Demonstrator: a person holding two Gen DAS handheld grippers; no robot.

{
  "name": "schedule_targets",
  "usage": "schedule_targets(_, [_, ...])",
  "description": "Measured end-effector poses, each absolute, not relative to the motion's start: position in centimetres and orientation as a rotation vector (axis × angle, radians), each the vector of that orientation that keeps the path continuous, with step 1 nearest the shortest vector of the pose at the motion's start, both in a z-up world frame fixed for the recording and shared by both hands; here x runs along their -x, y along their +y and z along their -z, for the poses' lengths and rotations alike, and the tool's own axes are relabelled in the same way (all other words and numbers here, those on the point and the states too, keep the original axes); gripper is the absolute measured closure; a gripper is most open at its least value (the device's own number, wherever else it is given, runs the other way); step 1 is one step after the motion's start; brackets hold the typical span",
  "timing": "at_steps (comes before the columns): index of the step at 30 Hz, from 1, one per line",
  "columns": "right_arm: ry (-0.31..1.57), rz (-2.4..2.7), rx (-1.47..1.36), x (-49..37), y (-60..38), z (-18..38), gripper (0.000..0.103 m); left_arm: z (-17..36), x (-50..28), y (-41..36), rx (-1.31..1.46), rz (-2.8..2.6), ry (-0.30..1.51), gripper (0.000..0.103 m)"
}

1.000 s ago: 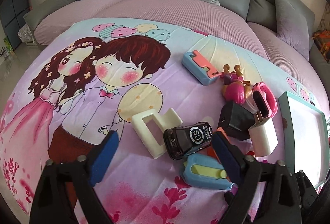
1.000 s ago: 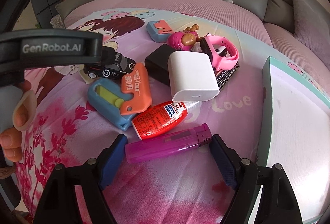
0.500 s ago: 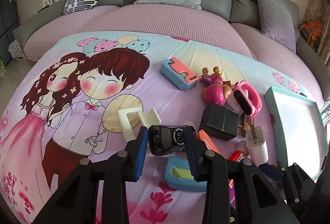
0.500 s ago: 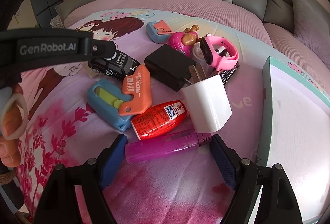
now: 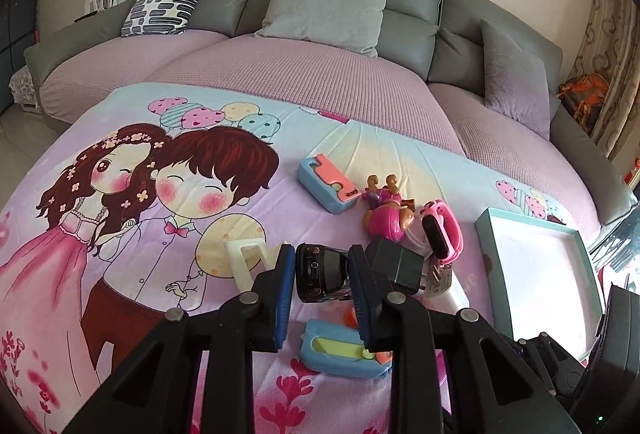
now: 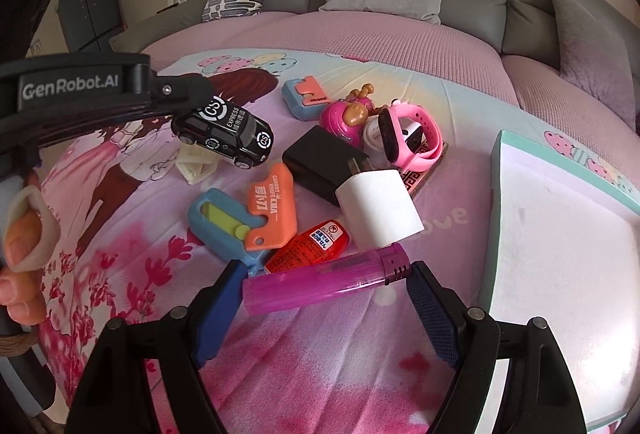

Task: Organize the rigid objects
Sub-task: 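Grasp the black toy car with the left tool while the right tool holds the lighter, then carry the lighter and car into the tray and open both tools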

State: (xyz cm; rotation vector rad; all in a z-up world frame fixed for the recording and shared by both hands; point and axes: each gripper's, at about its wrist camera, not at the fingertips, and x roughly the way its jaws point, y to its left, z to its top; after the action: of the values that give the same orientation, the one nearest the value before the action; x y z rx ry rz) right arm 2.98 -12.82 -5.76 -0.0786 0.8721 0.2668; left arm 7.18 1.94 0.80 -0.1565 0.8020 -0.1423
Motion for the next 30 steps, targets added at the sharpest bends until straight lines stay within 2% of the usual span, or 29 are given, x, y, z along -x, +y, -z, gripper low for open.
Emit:
schedule_targets(15, [0.779, -0.145, -0.014, -2.0, -17.6, 2.8, 0.019, -5.3, -5.2, 0.4, 0.159, 0.206, 0.683, 0.075])
schedule_targets(30, [0.791, 0.174, -0.118, -0.1, -29.8, 3.3, 0.019, -5.5, -4.8, -9.3, 0.092, 0.428, 0.690, 0.075])
